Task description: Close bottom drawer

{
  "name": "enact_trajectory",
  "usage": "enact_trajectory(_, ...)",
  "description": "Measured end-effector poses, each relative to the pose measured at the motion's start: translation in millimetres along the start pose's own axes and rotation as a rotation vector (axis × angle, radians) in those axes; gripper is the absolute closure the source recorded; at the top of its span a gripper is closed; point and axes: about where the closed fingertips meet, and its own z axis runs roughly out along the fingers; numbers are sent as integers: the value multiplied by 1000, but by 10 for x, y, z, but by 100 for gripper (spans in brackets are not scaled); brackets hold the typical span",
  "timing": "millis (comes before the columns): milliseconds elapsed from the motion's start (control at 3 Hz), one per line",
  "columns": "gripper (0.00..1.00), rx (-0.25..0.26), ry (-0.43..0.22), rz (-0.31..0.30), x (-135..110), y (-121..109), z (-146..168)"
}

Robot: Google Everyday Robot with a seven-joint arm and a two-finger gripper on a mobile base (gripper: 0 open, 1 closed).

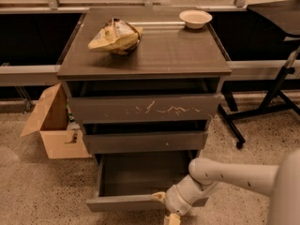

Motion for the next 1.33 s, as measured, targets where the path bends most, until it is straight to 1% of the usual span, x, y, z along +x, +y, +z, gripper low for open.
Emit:
enact_trajectory(333,18,-79,21,39,390,-127,233)
enact_trajectory(667,41,-111,89,86,758,-251,403)
enact_trajectory(1000,66,-114,157,137,1156,-435,513)
enact_trajectory(1333,88,-114,159,141,1188,-442,519)
